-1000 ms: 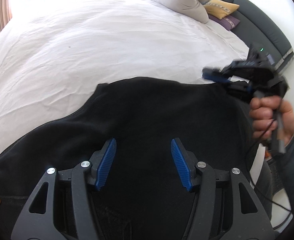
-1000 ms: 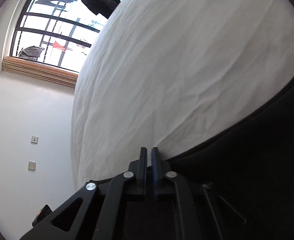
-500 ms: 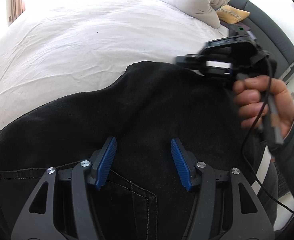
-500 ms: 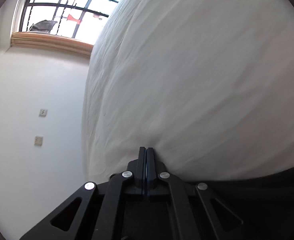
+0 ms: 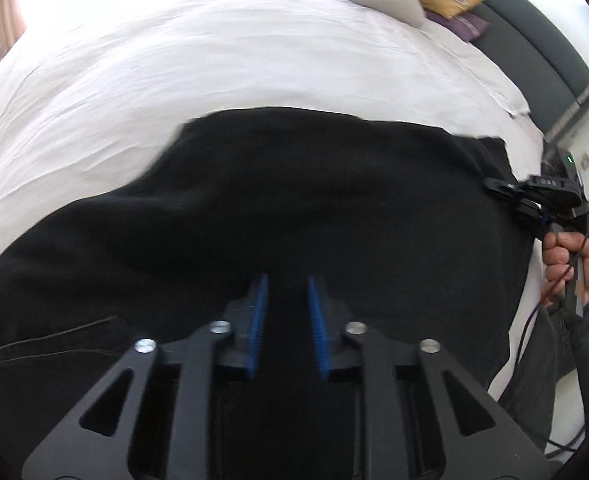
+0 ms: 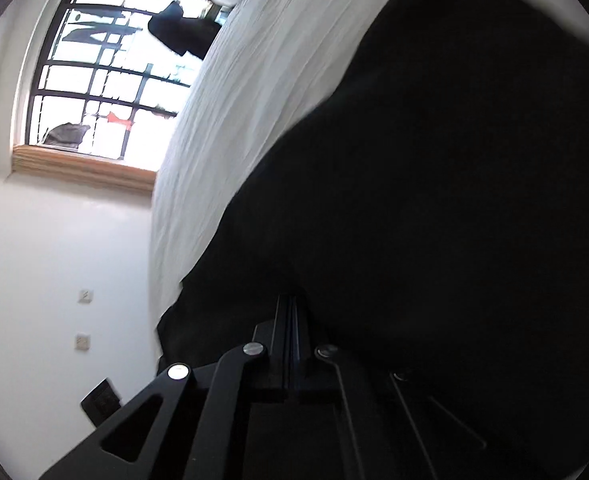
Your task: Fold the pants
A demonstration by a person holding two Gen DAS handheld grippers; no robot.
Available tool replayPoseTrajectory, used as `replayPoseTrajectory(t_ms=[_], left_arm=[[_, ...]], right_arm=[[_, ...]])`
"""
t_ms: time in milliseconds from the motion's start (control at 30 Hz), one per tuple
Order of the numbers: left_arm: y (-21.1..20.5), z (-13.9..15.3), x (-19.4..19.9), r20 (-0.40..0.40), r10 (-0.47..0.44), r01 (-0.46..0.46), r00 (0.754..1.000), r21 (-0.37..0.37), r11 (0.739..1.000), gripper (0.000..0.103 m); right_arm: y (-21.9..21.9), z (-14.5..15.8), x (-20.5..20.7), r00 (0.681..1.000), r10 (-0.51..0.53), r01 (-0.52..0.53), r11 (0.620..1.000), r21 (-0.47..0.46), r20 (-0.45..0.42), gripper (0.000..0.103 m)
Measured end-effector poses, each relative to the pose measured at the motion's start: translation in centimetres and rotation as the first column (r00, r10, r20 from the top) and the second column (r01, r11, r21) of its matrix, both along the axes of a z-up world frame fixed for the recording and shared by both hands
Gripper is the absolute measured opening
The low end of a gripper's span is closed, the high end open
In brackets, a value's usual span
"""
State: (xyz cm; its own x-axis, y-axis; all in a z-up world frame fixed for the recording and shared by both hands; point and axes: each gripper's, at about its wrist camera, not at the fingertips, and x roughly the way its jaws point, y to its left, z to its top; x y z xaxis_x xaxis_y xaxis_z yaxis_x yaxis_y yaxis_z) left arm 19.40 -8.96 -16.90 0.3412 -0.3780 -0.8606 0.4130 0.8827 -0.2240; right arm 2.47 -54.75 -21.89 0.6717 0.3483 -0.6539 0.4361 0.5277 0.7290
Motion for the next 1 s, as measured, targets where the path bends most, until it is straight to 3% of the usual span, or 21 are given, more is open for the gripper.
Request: replayPoseTrajectory(t_ms=[67, 100, 200, 267, 300, 367, 400, 433, 500, 567, 633, 700, 733, 800, 833, 900, 1000], left_arm=[[1.4, 0.9, 0.3, 0.009, 0.057, -0.057, 0.998, 0.014, 0.998, 0.016], [1.1, 1.7, 0.4, 0.015, 0.050, -0.050, 0.999, -0.022, 0.999, 0.016], [-3.4, 3.4, -0.1, 0.044, -0.082, 0.086, 0.996, -0.104, 0.991, 0.016], [-8.3, 2.8, 0.0, -0.002, -0.204, 0.202, 0.979, -0.161, 0.966, 0.016], [-10.4, 1.8, 0.1, -0.042, -0.256, 0.245, 0.966, -0.179, 0.953, 0.016], [-13.5, -1.3, 0.6, -0.122, -0.303, 0.286, 0.945, -0.141, 0.948, 0.016], [-13.9, -2.2, 1.1, -0.124, -0.301, 0.286, 0.945, -0.124, 0.950, 0.016], [-13.3, -2.5, 1.5, -0.121, -0.304, 0.283, 0.945, -0.166, 0.945, 0.016], [-10.8, -2.2, 2.4, -0.161, -0.260, 0.223, 0.952, -0.218, 0.950, 0.015], [-7.3, -1.6, 2.8, -0.143, -0.196, 0.165, 0.970, -0.201, 0.966, 0.015], [-3.7, -0.4, 1.9, -0.107, -0.120, 0.101, 0.987, -0.169, 0.981, 0.015], [-0.8, 1.1, -0.4, -0.050, -0.062, 0.058, 0.997, -0.087, 0.995, 0.015], [0.3, 1.9, -1.1, -0.023, -0.043, 0.041, 0.999, -0.070, 0.997, 0.015], [1.9, 3.0, -2.1, 0.010, -0.015, 0.015, 1.000, -0.094, 0.995, 0.015], [2.2, 3.2, -2.4, 0.015, -0.006, 0.007, 1.000, -0.098, 0.995, 0.015], [3.1, 3.0, -3.2, 0.008, -0.004, 0.005, 1.000, -0.103, 0.995, 0.015], [0.1, 2.0, -3.8, -0.012, -0.051, 0.049, 0.999, -0.093, 0.994, 0.015]], right_arm=[[-3.6, 0.9, -2.3, 0.992, -0.123, 0.122, 0.992, -0.026, -0.030, 0.000], [-4.1, 1.9, -3.2, 0.991, -0.133, 0.133, 0.990, -0.040, -0.013, 0.002], [-1.6, 3.5, -3.8, 0.992, 0.000, -0.009, 0.998, 0.067, 0.125, 0.019], [1.5, 3.7, -3.5, 0.980, 0.112, -0.125, 0.990, 0.069, 0.165, 0.034], [2.6, 3.2, -3.2, 0.975, 0.148, -0.162, 0.984, 0.073, 0.167, 0.034], [3.4, 1.0, -2.3, 0.982, 0.152, -0.163, 0.982, 0.094, 0.115, 0.034], [2.8, -0.4, -2.1, 0.988, 0.126, -0.136, 0.984, 0.117, 0.083, 0.025], [1.4, -1.4, -2.3, 0.993, 0.099, -0.107, 0.986, 0.129, 0.065, 0.000], [-1.4, -1.9, -2.8, 0.995, 0.028, -0.041, 0.989, 0.144, 0.092, 0.000], [-3.8, -1.2, -2.9, 0.995, -0.036, 0.031, 0.997, 0.065, 0.088, 0.000], [-7.0, -1.0, -4.6, 0.987, -0.140, 0.137, 0.990, 0.042, 0.080, 0.000], [-9.0, 1.0, -6.4, 0.969, -0.244, 0.247, 0.967, -0.064, 0.046, 0.000], [-9.5, 2.1, -7.5, 0.959, -0.280, 0.282, 0.954, -0.106, 0.032, 0.012], [-9.3, 3.8, -9.5, 0.956, -0.277, 0.283, 0.957, -0.063, 0.095, 0.029], [-9.0, 4.3, -10.7, 0.959, -0.264, 0.270, 0.961, -0.054, 0.106, 0.044], [-6.6, 4.8, -11.9, 0.966, -0.234, 0.241, 0.969, -0.053, 0.112, 0.052], [-6.0, 2.9, -14.7, 0.958, -0.265, 0.257, 0.963, 0.079, 0.114, 0.052]])
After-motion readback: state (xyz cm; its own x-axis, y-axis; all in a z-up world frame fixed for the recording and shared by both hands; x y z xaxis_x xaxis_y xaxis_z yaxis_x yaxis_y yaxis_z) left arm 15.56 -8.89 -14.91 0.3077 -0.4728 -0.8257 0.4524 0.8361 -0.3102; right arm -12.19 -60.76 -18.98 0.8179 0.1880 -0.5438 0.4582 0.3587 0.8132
